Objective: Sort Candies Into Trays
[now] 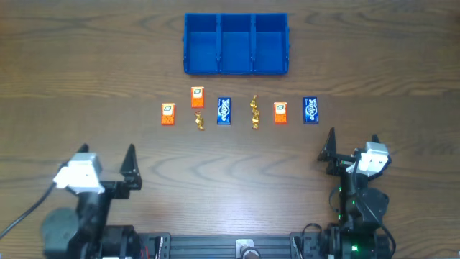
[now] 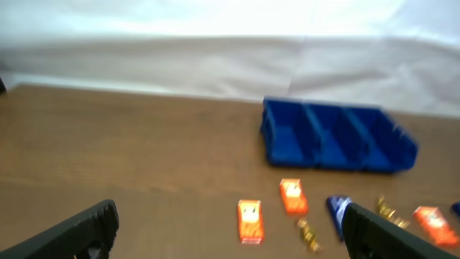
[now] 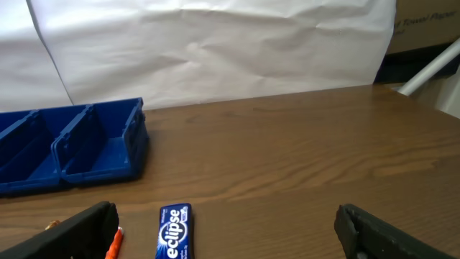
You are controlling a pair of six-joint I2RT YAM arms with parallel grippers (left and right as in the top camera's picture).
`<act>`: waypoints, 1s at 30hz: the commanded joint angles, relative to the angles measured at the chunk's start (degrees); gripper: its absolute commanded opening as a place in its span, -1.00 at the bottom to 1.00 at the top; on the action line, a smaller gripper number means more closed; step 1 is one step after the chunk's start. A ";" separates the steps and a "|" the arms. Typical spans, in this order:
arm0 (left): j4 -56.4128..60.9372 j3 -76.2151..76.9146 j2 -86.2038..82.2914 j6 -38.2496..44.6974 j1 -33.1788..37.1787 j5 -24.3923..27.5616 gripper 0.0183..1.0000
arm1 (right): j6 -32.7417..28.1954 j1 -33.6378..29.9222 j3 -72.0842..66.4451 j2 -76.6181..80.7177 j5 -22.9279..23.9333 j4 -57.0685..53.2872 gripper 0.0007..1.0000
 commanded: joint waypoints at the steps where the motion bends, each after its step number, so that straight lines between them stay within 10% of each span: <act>1: -4.02 12.13 13.38 -2.14 0.17 0.92 1.00 | 0.07 -0.31 0.04 -0.48 -0.11 -0.48 1.00; 30: 3.13 30.82 92.56 -2.86 -8.09 4.22 1.00 | 0.07 -0.31 0.04 -0.48 -0.11 -0.48 1.00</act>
